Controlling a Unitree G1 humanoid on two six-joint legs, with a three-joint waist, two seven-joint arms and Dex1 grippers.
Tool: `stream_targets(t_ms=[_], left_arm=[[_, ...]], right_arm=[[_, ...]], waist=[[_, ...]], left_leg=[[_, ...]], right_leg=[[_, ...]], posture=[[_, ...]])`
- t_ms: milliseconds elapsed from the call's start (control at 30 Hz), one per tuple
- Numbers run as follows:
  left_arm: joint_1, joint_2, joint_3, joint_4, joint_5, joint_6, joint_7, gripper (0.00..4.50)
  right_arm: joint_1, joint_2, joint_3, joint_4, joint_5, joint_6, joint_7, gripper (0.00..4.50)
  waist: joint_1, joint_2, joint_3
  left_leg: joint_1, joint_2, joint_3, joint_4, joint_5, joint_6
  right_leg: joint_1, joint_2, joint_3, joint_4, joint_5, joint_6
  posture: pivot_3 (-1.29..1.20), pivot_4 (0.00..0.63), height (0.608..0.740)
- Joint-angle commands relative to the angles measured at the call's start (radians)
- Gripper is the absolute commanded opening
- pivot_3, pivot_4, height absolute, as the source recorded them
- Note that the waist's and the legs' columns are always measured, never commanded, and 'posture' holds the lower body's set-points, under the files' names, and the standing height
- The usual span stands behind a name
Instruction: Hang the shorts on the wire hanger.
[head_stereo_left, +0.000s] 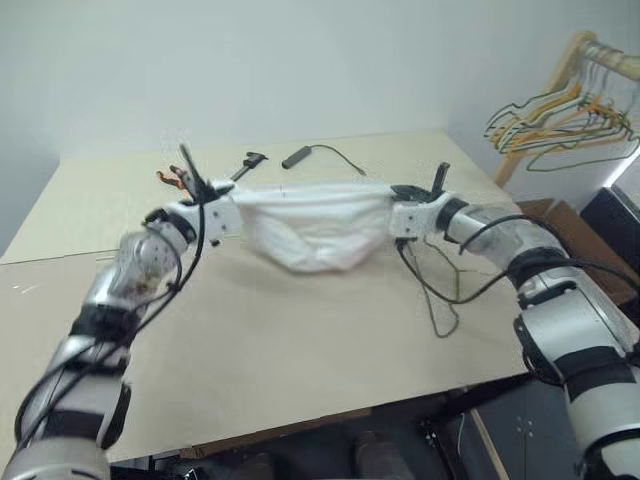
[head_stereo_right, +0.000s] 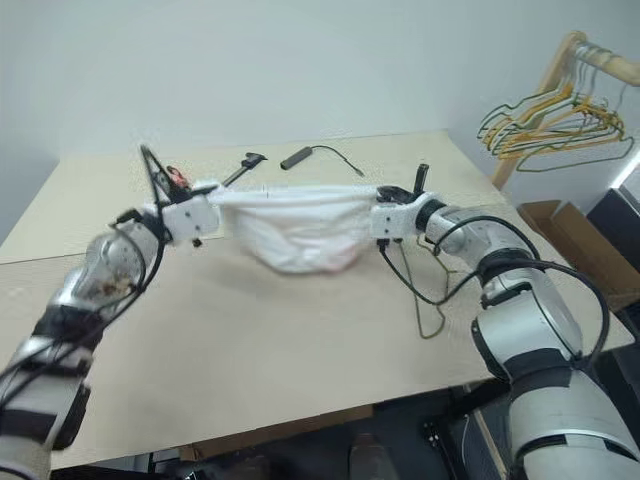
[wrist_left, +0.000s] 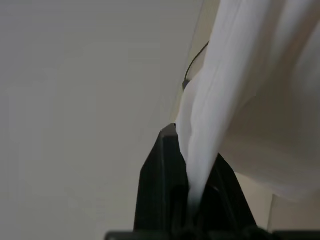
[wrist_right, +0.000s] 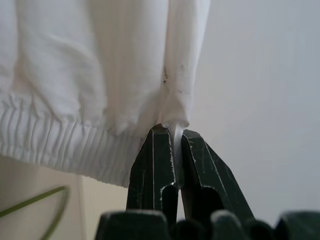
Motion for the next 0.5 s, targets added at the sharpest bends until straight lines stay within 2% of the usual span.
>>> stream_targets(t_ms=[33,167,200,233,267,300,367,433,500], left_arm=[[0.193,0.072,0.121,-0.302,-0.074,0.179,-0.119,0.03],[0.442,0.114,0.197,-0.533,-0.092,0.301,-0.208,0.03],[0.469,0.116,0.211,-0.555,-0.094,0.329,-0.216,0.03],[0.48,0.116,0.221,-0.562,-0.092,0.348,-0.22,0.03],[0.461,0.12,0.221,-0.54,-0.077,0.355,-0.214,0.03],[0.436,0.123,0.217,-0.516,-0.063,0.358,-0.208,0.03],[0.338,0.123,0.193,-0.44,-0.032,0.358,-0.19,0.03],[0.203,0.111,0.161,-0.335,0.022,0.339,-0.14,0.03],[0.094,0.087,0.145,-0.247,0.07,0.33,-0.071,0.03]], right_arm=[[0.102,-0.067,0.0,-0.077,0.026,-0.127,0.077,0.0],[0.211,-0.102,-0.028,-0.192,0.063,-0.161,0.131,0.0],[0.217,-0.101,-0.036,-0.203,0.064,-0.143,0.131,0.0],[0.217,-0.097,-0.043,-0.208,0.064,-0.124,0.129,0.0],[0.199,-0.086,-0.049,-0.2,0.06,-0.095,0.118,0.0],[0.182,-0.075,-0.054,-0.193,0.056,-0.069,0.107,0.0],[0.129,-0.04,-0.068,-0.172,0.043,-0.001,0.051,0.0],[0.072,0.0,-0.085,-0.155,0.039,0.067,-0.029,0.0],[0.04,0.028,-0.096,-0.144,0.037,0.108,-0.089,0.0]], waist=[[-0.003,0.0,0.0],[-0.003,0.0,0.001],[0.0,0.001,0.003],[0.002,0.001,0.005],[0.005,0.001,0.008],[0.008,0.001,0.008],[0.015,0.001,0.009],[0.024,0.001,0.01],[0.028,0.001,0.01]], left_leg=[[0.005,0.0,-0.004,0.0,-0.004,0.008],[0.016,-0.003,-0.003,0.002,-0.007,0.014],[0.019,-0.003,-0.004,0.004,-0.007,0.014],[0.029,-0.002,-0.004,0.005,-0.006,0.016],[0.034,-0.002,-0.004,0.005,-0.005,0.017],[0.046,-0.002,-0.005,0.005,-0.004,0.019],[0.052,-0.002,-0.007,0.005,-0.002,0.022],[0.062,-0.003,-0.008,0.005,0.0,0.022],[0.064,-0.004,-0.009,0.005,0.0,0.022]], right_leg=[[0.006,0.0,0.0,0.0,0.0,0.0],[0.015,-0.004,0.003,0.0,0.001,0.0],[0.019,-0.004,0.003,0.002,0.001,0.0],[0.03,-0.003,0.003,0.001,0.002,0.0],[0.037,-0.003,0.002,0.0,0.002,-0.001],[0.048,-0.003,0.0,-0.002,-0.001,0.002],[0.055,-0.003,0.001,-0.002,-0.004,-0.004],[0.064,-0.002,0.001,-0.001,-0.003,-0.006],[0.065,-0.002,0.001,-0.001,-0.003,-0.005]], posture=[[0.01,0.0,0.74],[0.0,0.0,0.74],[0.0,0.0,0.74],[0.0,0.0,0.74],[0.01,0.0,0.74],[0.01,0.0,0.74],[0.02,0.0,0.74],[0.02,0.0,0.74],[0.03,0.0,0.74]])
